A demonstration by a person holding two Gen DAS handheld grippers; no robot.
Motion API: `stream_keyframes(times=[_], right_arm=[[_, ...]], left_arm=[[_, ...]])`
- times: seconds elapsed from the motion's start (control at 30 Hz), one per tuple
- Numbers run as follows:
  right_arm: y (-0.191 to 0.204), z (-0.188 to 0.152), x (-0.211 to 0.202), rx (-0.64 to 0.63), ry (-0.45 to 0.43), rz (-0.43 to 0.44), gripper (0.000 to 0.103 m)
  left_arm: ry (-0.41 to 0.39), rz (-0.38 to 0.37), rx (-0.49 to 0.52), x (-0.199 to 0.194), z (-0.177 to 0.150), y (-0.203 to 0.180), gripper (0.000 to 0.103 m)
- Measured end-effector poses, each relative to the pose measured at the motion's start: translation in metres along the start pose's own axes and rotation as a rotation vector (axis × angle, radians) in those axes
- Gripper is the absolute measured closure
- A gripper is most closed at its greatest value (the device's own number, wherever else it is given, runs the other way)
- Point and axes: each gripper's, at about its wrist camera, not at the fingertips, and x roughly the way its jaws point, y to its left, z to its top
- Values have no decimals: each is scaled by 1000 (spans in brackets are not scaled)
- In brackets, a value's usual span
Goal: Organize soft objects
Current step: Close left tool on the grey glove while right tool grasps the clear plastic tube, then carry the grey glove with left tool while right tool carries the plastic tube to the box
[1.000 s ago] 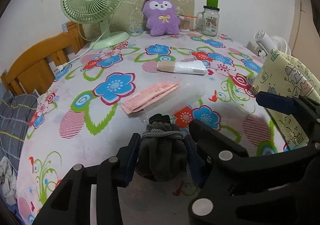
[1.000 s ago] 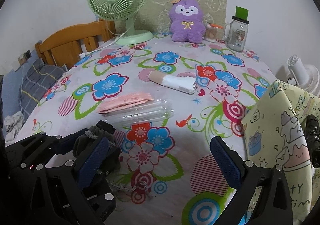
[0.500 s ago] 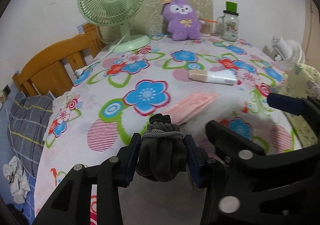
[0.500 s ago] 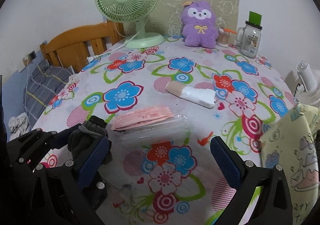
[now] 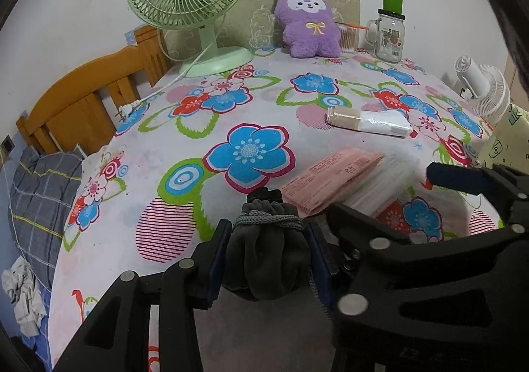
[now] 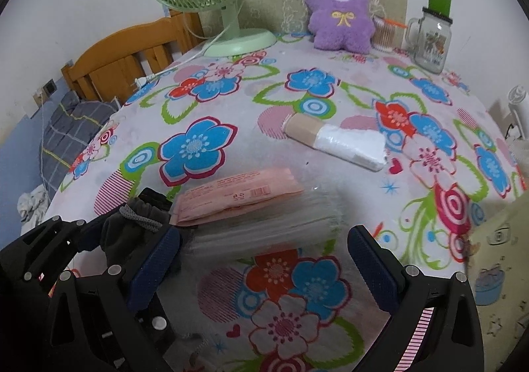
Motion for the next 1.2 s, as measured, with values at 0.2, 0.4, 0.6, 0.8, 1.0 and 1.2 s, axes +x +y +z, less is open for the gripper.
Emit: stream_keyframes(times=[0.2,0.4,0.6,0.8,1.0,1.2], right_arm=[[1,0,6,-4,7,4,3],[1,-2,6,1,21,26,24],[1,-5,1,-10,26,7,55],[2,-10,-4,-43,31,-17,82],[-1,-16,-13,-41,15,-31,87],[-6,-23,-29,-27,-5,-36,88]], left_arm=[[20,-12,-1,5,1,1,56],[23,-7,7,6,0,-1,56],[10,18,31,3,-2,-6,56],[19,10,20,1,-3,-6,57],[22,-6,26,-2,-5,-13,57],[27,-34,24,-8,-7,-21,58]])
